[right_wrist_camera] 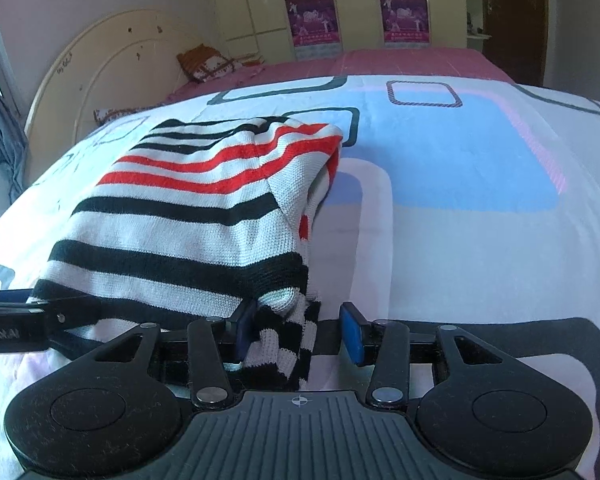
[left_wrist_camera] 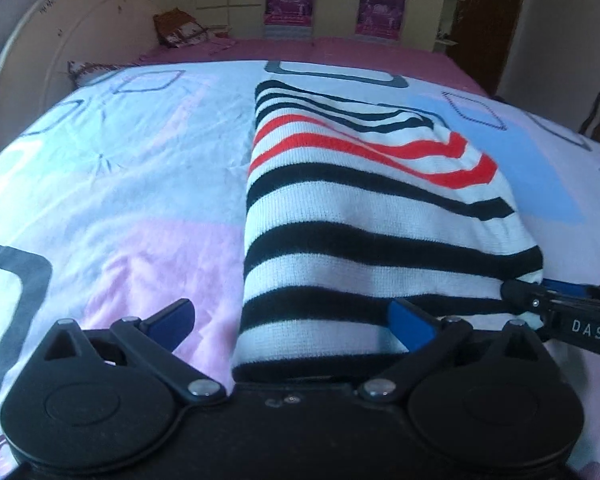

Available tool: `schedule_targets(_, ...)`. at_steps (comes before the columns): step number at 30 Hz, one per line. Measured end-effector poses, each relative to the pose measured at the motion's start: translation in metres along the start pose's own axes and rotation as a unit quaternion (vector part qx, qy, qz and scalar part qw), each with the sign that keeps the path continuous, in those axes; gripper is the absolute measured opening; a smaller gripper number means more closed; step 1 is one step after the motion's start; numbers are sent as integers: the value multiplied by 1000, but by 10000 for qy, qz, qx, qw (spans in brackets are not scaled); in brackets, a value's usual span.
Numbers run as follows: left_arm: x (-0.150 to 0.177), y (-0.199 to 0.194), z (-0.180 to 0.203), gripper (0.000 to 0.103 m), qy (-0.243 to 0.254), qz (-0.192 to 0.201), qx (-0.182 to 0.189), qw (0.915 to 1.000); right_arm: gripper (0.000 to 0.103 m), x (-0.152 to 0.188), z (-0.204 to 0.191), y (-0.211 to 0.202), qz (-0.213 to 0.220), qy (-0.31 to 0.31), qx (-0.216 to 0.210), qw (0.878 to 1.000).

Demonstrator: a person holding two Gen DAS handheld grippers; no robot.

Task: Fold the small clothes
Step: 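Open both grippers and pull them back from the folded sweater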

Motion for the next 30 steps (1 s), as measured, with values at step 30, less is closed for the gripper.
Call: schedule_targets(30, 46, -142, 55, 92, -31, 614, -863, 9944, 79, 46, 10, -165, 780, -235, -173, 9965)
Point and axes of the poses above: each gripper's, at about its wrist camera, not at the fingertips, and y roughly the way its jaws point, z to its right, x to its underside, the point moved 3 cm from there along y, roughly the way its jaws point, and after that the axes turned 7 degrees about -z, right-handed, at the moved point
